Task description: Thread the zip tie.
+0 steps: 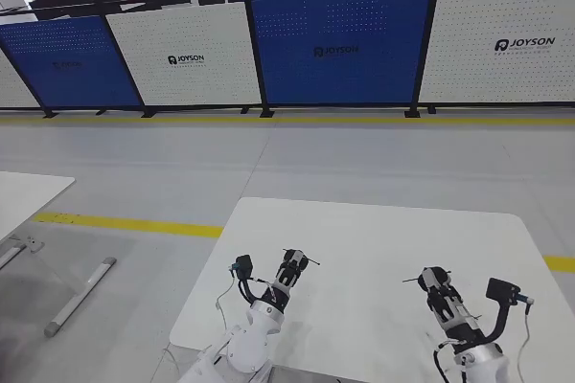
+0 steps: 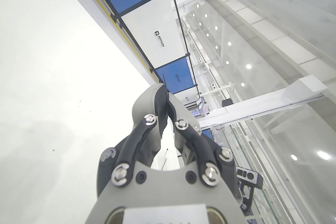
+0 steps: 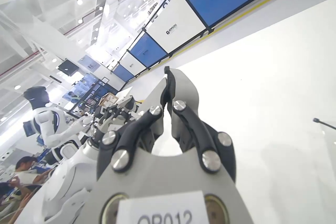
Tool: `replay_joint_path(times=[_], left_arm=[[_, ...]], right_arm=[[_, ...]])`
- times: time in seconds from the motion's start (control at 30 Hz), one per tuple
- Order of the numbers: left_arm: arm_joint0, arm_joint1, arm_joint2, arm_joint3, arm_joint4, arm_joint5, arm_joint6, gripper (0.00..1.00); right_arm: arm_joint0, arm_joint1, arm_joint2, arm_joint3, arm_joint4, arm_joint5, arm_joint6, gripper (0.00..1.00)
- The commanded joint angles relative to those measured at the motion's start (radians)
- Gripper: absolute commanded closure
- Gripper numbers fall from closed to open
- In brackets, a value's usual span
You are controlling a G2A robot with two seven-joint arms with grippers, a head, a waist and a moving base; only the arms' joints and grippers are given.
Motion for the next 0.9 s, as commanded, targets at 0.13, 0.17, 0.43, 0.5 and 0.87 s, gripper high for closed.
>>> replay_joint_path(times=[0.13,0.17,0.43,0.5,0.87], left_arm=[[0.0,0.0,0.0,0.0,0.0,0.0,0.0,1.0],[0.0,0.0,0.0,0.0,0.0,0.0,0.0,1.0],[0.0,0.0,0.0,0.0,0.0,0.0,0.0,1.0],[0.0,0.0,0.0,0.0,0.0,0.0,0.0,1.0],[-0.003,0.01,0.009,-0.019,0.061,0.038,-0.187,1.0]], right_arm=[[0.009,-0.015,-0.03,-0.04,0.018,0.035,-0.053,1.0],[0.019,-0.019,-0.044,-0.05,0.013,0.053,-0.063,1.0],[0.229,-0.093,-0.266,0.019,-0.012,0.3,-0.159,1.0],[0.275,-0.11,-0.309,0.052,-0.022,0.328,-0.143,1.0],[0.28,-0.112,-0.312,0.058,-0.022,0.328,-0.145,1.0]])
